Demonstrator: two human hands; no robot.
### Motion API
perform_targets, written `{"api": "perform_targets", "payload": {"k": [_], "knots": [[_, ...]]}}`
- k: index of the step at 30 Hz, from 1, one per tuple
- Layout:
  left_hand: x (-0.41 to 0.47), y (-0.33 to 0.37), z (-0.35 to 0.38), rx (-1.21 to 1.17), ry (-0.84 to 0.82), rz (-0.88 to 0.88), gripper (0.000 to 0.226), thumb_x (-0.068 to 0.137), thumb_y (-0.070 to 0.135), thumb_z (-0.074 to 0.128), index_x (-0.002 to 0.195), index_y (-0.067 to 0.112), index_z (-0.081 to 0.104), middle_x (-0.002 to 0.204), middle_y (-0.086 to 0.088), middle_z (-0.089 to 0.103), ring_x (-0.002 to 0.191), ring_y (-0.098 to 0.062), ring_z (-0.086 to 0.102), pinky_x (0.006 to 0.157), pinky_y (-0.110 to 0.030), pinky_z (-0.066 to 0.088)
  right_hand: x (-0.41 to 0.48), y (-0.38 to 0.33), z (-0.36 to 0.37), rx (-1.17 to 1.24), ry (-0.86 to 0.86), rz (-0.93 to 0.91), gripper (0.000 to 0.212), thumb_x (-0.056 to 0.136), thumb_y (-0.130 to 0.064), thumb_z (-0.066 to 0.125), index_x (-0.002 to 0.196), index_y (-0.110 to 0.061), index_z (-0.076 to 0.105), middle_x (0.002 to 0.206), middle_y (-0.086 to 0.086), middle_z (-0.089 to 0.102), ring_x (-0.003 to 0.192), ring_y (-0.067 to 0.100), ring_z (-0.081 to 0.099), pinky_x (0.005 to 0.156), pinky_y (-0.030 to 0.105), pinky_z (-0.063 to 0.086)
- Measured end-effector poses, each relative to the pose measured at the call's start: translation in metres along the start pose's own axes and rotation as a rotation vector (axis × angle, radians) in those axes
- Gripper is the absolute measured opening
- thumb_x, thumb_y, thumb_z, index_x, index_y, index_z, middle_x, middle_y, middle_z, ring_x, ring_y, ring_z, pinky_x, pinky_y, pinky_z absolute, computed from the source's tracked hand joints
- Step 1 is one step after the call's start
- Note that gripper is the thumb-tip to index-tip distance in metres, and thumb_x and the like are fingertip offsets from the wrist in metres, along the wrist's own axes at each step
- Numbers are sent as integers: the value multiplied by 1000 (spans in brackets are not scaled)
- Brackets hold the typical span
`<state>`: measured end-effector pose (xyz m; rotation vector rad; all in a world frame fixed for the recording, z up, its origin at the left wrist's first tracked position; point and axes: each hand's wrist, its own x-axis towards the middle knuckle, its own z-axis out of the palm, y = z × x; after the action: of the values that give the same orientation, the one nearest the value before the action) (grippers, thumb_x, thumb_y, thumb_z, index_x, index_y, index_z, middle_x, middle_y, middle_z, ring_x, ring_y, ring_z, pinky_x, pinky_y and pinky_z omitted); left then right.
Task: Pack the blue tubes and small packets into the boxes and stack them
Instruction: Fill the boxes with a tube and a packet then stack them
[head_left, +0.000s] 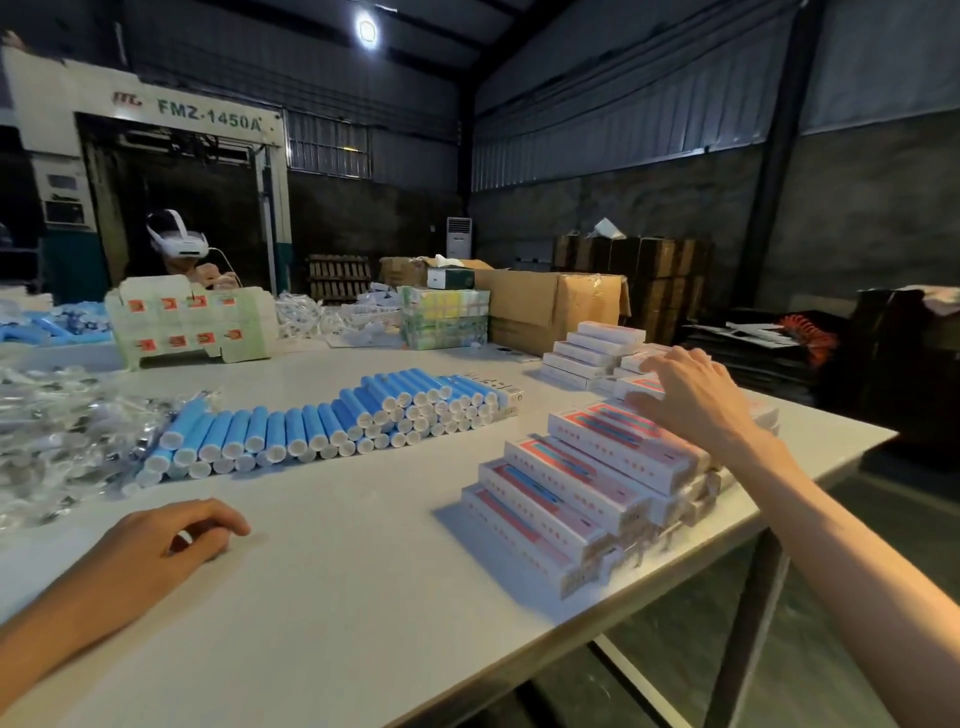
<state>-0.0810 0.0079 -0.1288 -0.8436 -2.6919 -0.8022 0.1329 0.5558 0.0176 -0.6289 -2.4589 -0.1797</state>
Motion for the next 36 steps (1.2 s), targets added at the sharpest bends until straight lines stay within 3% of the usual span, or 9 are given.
{"api": "perform_targets", "payload": {"k": [3,8,12,15,17,20,29,32,36], "knots": [[-6,24,-6,-64,5,0,24,102,31,68,109,53,74,98,26,75,85,5,74,79,-25,57,4,-62,-8,298,137,-115,28,100,-39,66,119,-19,70,119,3,69,98,17,65,78,33,58],[-7,33,-9,-116,36,26,29,102,22,70,110,49,74,96,21,75,84,-2,74,77,-27,56,-6,-213,-22,555,51,-369,21,104,-37,57,104,-20,70,88,-7,70,69,5,63,60,30,55],[-7,30,-11,-127,103,33,36,105,10,64,102,45,73,84,13,73,70,-11,68,71,-24,54,-34,-329,-11,656,-58,-556,25,104,-31,53,101,-16,71,94,5,75,80,25,68,70,40,58],[-9,33,-15,-67,173,-54,36,100,11,63,89,46,65,76,10,70,69,-13,66,70,-33,52,-57,-393,11,748,-164,-607,24,102,-27,50,91,-12,65,95,13,73,89,37,65,71,44,54],[-10,32,-18,-11,231,-169,33,95,13,63,77,40,58,76,5,70,78,-29,69,66,-38,47,-72,-424,30,836,-208,-591,21,102,-28,49,89,-14,59,93,14,72,90,40,63,70,44,50],[-7,28,-23,151,294,-372,12,98,20,59,90,21,68,96,-13,75,96,-42,69,71,-42,47,-90,-453,59,980,-235,-477,22,106,-35,47,99,-15,54,95,11,72,90,37,63,71,45,46],[-1,2,-63,163,499,-561,10,101,35,58,108,29,62,108,1,75,97,-28,68,73,-37,46,-93,-466,102,1146,-304,-435,21,103,-31,51,88,-18,56,81,-1,68,78,27,63,70,47,51],[2,-31,-109,233,569,-613,27,102,37,64,123,22,56,123,-3,66,103,-23,57,76,-36,44,-94,-468,103,1211,-352,-435,24,102,-29,51,81,-17,55,68,3,63,67,29,61,67,49,54],[-3,-91,-188,541,586,-784,45,104,36,60,139,10,50,143,-15,53,129,-35,48,102,-49,43,-93,-470,103,1260,-407,-458,26,102,-29,52,81,-16,58,66,8,63,65,33,61,66,51,54]]}}
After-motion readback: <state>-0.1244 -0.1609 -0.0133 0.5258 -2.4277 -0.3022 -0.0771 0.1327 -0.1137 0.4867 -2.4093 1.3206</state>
